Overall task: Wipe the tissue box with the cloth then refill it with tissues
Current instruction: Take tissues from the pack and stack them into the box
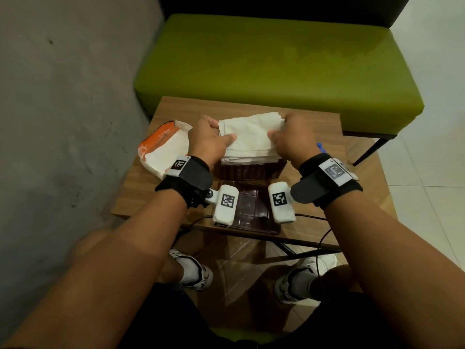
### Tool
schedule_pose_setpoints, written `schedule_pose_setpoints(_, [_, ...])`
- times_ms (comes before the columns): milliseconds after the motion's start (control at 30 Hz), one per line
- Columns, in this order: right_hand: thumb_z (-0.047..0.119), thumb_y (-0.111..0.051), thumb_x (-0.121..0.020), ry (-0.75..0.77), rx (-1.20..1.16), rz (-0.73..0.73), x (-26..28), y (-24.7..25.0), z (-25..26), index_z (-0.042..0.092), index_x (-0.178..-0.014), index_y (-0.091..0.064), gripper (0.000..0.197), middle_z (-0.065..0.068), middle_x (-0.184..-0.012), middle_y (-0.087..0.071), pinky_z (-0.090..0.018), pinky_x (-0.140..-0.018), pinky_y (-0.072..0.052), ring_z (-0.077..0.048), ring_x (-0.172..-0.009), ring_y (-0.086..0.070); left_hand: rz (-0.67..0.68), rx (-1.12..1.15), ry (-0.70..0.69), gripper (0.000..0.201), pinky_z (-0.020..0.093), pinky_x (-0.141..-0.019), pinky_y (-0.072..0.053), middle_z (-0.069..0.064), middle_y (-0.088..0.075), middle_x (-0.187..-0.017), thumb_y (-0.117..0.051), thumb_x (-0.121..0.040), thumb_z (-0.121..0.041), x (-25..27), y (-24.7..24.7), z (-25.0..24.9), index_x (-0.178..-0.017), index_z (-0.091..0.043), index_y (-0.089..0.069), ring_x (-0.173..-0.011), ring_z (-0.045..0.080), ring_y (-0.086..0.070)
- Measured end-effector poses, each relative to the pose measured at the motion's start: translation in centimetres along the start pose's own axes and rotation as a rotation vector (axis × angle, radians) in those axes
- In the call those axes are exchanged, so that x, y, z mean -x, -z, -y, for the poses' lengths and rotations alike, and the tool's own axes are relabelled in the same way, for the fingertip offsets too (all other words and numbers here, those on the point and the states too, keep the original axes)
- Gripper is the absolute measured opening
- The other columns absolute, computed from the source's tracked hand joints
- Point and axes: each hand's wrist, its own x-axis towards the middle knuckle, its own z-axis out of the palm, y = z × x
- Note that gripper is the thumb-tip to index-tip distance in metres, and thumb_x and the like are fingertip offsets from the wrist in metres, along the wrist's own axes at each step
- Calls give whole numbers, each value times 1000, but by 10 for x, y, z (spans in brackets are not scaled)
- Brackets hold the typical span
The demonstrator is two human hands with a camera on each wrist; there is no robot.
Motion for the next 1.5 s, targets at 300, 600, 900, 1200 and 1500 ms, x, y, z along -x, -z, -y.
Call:
schedule_pose_setpoints(300, [23, -58, -92, 27, 569, 12, -9, -12, -6, 11, -111, -67, 24, -22, -129, -59, -48, -102, -38, -43, -123, -48, 60, -284, -83, 41, 46, -87, -56, -3, -58, -88, -87, -83, -19, -6, -1, 2, -114, -12, -62, -105, 33, -66])
schedule_pose_setpoints(600, [43, -74, -93, 102, 440, 33, -6, -3, -9, 12, -133, -59, 53, -22, -140, -53, -47, -108, -38, -42, -133, -42, 112, -554, -242, 43, 47, -110, -43, 8, -47, -137, -87, -87, -31, -5, 2, 12, -125, -31, -68, -133, 35, -43])
schedule_pose_setpoints(900, [38, -69, -88, 152, 604, 181, 7, -2, -15, 32, -131, -71, 43, -14, -141, -58, -54, -112, -39, -42, -137, -41, 318, -838, -116, 61, 52, -119, -42, 9, -54, -156, -86, -91, -43, -19, 0, 14, -148, -35, -65, -148, 38, -39])
schedule_pose_setpoints(1200, [41, -56, -105, 73, 685, 161, -9, -14, -18, 24, -141, -65, 41, -12, -141, -58, -55, -113, -39, -40, -138, -43, 351, -938, -132, 61, 46, -111, -51, 2, -65, -149, -94, -82, -42, -34, -9, 10, -139, -35, -72, -139, 34, -55])
schedule_pose_setpoints(1500, [40, -59, -104, 88, 664, 193, -13, -10, -18, 15, -137, -65, 41, -12, -142, -54, -57, -115, -39, -42, -138, -43, 372, -886, -156, 58, 39, -108, -48, 1, -64, -151, -94, -84, -36, -32, -9, 6, -138, -26, -73, -139, 30, -58])
